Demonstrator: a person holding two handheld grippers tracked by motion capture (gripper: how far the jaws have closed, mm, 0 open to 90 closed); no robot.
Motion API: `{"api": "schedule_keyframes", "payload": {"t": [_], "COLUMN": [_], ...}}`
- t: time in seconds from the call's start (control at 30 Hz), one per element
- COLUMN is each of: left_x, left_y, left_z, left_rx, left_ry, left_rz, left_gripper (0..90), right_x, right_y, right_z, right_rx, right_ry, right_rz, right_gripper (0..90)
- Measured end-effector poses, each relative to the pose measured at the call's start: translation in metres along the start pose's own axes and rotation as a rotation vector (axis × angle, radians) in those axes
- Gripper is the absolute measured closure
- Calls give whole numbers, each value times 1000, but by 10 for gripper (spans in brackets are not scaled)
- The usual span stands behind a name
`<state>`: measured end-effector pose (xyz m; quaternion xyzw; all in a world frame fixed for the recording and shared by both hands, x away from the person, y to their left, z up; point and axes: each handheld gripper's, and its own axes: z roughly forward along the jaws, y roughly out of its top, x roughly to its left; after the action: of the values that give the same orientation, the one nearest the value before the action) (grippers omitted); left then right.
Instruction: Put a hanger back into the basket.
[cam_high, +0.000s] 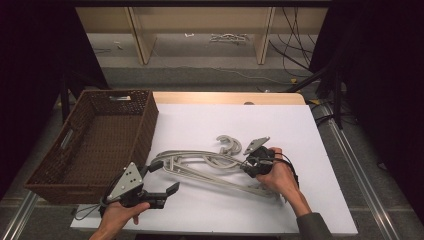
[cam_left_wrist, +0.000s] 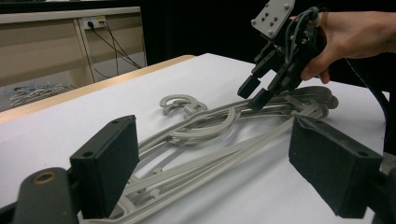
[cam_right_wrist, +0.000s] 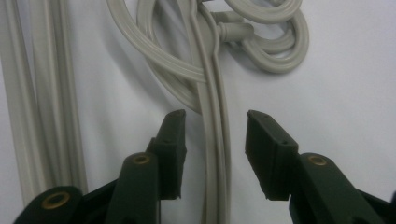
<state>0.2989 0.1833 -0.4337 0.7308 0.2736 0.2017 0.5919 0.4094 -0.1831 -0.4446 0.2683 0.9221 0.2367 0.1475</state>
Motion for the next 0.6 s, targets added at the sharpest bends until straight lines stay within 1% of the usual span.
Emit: {"api": "schedule_keyframes", "payload": {"t": [0.03,0.1,0.17,0.2,0.23,0.3,0.33,0.37,0.43,0.47,0.6], "left_x": [0,0,-1,-1,-1,-1,-1,-1,-1,-1,-1], "left_y": [0,0,0,0,0,0,0,0,0,0,0], "left_z": [0,0,0,0,0,1,1,1,1,1,2], "left_rx": [2,0,1,4,2,1,4,6,6,5,10], "left_ry": [0,0,0,-1,-2,-4,-7,-8,-8,-8,-8], "left_rz": [-1,-2,-2,-2,-2,-9,1,1,0,1,-3], "left_gripper": [160,160,161,160,160,161,161,161,161,161,161], "right_x": [0,1,1,1,0,0,0,0,0,-1,1], "right_y": [1,3,5,5,6,6,6,6,6,5,6], "right_z": [2,4,5,5,6,7,7,9,10,11,9], "right_rx": [9,23,35,38,42,45,56,58,81,70,73], "right_ry": [4,1,-4,-8,-10,-8,-10,-9,-2,-8,-20], "right_rz": [-15,-28,-28,-35,-52,-52,-56,-60,-61,-72,-100], "right_gripper": [620,642,659,670,685,696,706,714,749,759,784]}}
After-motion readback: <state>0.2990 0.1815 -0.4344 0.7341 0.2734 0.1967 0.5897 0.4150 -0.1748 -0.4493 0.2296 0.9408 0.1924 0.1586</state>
